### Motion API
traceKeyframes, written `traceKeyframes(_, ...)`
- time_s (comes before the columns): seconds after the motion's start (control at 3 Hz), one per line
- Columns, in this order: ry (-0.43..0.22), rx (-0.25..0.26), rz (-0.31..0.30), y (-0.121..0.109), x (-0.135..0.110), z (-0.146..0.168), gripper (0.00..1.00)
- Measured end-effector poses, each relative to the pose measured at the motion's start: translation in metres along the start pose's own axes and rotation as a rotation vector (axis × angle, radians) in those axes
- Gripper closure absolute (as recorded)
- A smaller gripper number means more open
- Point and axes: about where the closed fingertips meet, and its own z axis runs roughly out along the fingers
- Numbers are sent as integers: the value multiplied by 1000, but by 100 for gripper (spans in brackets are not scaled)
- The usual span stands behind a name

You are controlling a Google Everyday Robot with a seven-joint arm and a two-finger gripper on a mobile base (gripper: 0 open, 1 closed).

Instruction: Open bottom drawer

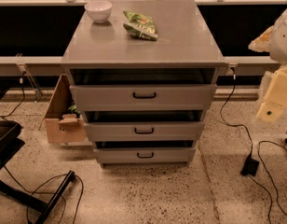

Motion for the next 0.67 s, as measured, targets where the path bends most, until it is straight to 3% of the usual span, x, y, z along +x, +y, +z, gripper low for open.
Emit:
traceKeyframes(0.33, 0, 0, 0, 0, 0, 0, 0)
traceKeyframes(0.67, 42, -12, -27, 8, -7, 22, 0)
